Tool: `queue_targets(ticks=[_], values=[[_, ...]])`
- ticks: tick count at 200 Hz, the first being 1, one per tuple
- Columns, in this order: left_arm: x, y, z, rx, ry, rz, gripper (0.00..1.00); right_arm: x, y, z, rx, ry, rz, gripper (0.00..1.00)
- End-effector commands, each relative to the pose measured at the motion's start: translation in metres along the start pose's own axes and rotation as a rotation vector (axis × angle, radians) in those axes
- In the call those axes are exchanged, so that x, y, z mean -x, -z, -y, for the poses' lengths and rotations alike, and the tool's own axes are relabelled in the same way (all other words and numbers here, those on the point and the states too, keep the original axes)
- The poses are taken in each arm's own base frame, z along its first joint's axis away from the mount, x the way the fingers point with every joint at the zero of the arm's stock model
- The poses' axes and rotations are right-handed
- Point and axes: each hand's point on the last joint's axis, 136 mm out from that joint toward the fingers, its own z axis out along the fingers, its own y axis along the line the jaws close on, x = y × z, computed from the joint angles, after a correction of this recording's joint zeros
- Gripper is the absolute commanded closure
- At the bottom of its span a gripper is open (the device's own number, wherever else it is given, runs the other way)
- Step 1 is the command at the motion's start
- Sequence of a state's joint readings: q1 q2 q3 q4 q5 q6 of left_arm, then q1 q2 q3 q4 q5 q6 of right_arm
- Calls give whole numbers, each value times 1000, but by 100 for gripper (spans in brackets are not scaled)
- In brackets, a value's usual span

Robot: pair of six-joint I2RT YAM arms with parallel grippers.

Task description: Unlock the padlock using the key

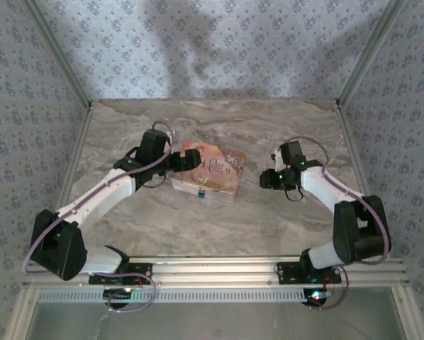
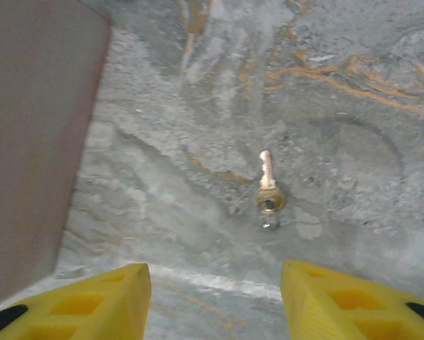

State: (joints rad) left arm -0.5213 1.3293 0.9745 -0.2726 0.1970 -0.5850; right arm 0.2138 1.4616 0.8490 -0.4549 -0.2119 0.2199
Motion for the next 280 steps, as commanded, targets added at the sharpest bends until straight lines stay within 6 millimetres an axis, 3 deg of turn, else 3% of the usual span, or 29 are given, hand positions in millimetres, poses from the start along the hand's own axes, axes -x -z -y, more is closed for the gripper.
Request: queue_targets(ticks=[1, 71, 117, 242, 280], values=[[-4, 1, 8, -31, 12, 17, 2, 3, -3, 11, -43, 18, -39, 51], [-5, -7, 12, -28, 2, 0, 2, 9, -21, 23, -95, 19, -89, 60], [-7, -8, 10, -20, -2, -7, 2, 2, -32, 26, -102, 14, -131, 68], [-6, -4, 8, -2, -16, -4, 2, -8, -43, 28, -120, 31, -177, 85], [-6, -3, 8, 0, -20, -3, 2, -5, -41, 27, -123, 36, -168, 95]])
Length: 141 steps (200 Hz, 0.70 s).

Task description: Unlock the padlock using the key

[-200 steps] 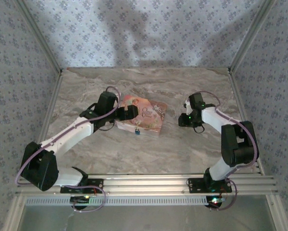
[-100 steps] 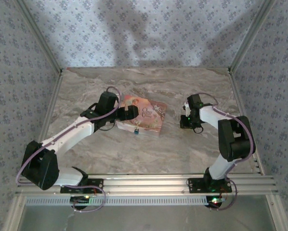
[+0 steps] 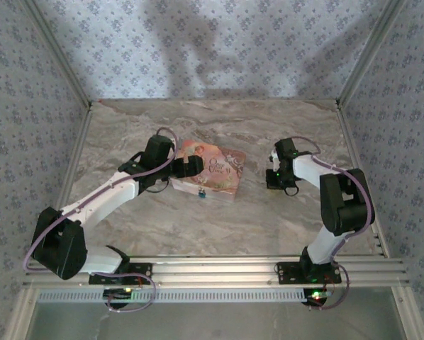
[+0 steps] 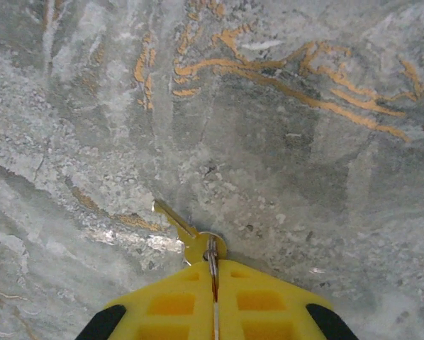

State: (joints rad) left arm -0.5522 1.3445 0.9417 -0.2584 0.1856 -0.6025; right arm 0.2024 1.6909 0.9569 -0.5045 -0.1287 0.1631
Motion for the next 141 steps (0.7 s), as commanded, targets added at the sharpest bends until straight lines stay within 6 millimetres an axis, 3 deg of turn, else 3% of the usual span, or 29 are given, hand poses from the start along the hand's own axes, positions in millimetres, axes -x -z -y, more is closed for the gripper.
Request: queue_targets(ticks=[1, 29, 72, 141], values=[[12, 8, 10, -10, -24, 35, 2, -2, -2, -1, -8, 19, -21, 95], [13, 10, 11, -13, -26, 42, 2, 2, 8, -2, -10, 25, 24, 100], [15, 15, 19, -52, -7, 52, 2, 11, 27, -13, 33, 45, 141, 100], [23, 16, 53, -235, 101, 71, 3, 27, 73, -56, 140, 184, 402, 100]])
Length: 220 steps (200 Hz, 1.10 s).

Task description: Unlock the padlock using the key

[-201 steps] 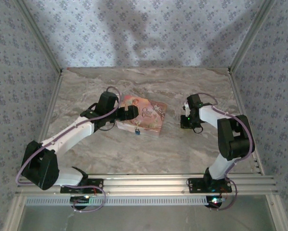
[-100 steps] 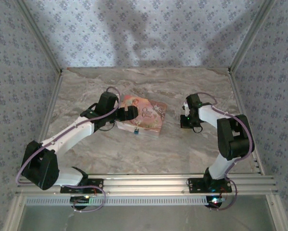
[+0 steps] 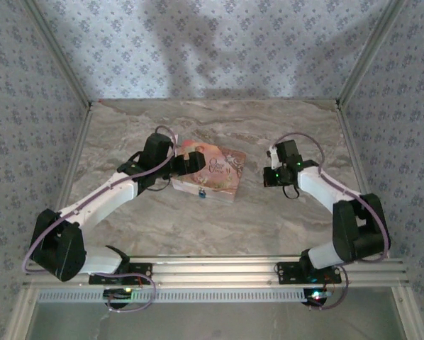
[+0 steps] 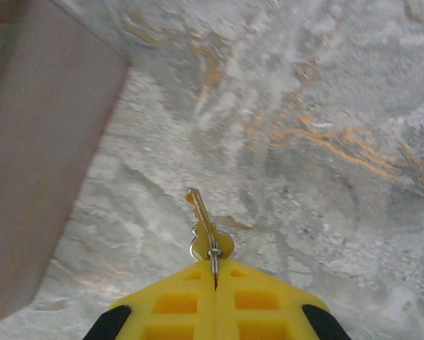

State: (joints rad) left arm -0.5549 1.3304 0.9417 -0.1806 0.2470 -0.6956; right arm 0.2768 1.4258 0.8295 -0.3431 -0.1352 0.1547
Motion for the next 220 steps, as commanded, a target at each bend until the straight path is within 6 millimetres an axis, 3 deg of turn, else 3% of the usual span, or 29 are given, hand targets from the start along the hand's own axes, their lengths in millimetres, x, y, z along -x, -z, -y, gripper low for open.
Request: queue_targets(ticks=[1, 59, 105, 136, 220], values=[[11, 8, 34, -135, 30, 36, 3, 17, 17, -20, 63, 67, 130, 100], [11, 11, 82, -238, -39, 20, 11, 39, 70, -67, 216, 173, 441, 100], [5, 7, 118, -317, -95, -6, 21, 38, 94, -99, 309, 253, 576, 100], [-1, 1, 131, -350, -105, -28, 29, 34, 108, -117, 340, 317, 667, 100], [-20, -17, 159, -428, -139, -103, 44, 31, 115, -137, 345, 384, 694, 100]])
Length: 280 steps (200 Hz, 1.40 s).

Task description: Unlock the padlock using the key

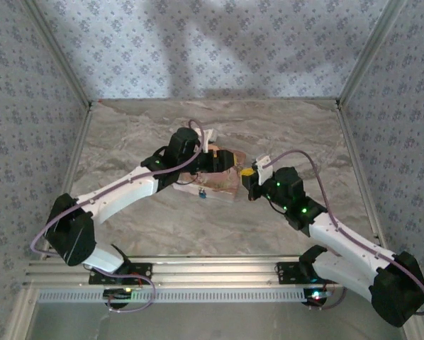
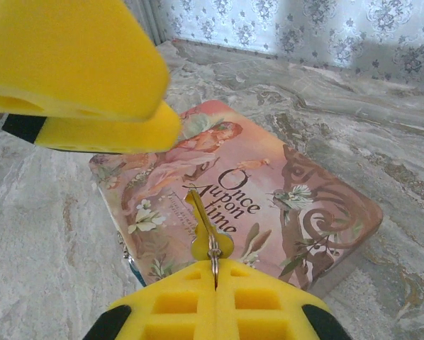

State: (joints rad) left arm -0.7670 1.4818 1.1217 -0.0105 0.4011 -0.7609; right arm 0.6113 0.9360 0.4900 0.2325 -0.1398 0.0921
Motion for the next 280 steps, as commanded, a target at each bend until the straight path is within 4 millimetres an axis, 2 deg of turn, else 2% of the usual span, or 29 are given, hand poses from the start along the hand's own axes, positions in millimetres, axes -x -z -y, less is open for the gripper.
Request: queue_targets(ticks=[1, 48, 105, 158, 193, 213, 246, 280], values=[[7, -5, 25, -75, -39, 1, 44, 15, -1, -2, -11, 29, 41, 100], [0, -17, 22, -66, -28, -29, 53, 20, -1, -8, 10, 23, 49, 100], [-4, -20, 20, -65, -26, -42, 65, 24, -1, -10, 17, 12, 56, 100], [-4, -20, 18, -52, -38, -47, 80, 25, -2, -13, 35, 8, 57, 100], [-3, -17, 17, -28, -59, -40, 93, 23, -2, -16, 55, 0, 39, 100], [0, -12, 14, 2, -75, -30, 100, 20, -1, -15, 82, -32, 16, 97], [6, -2, 11, 25, -91, -8, 100, 23, 5, -14, 157, -130, 16, 84], [11, 10, 10, 32, -109, 10, 100, 35, 16, -7, 247, -260, 52, 72]])
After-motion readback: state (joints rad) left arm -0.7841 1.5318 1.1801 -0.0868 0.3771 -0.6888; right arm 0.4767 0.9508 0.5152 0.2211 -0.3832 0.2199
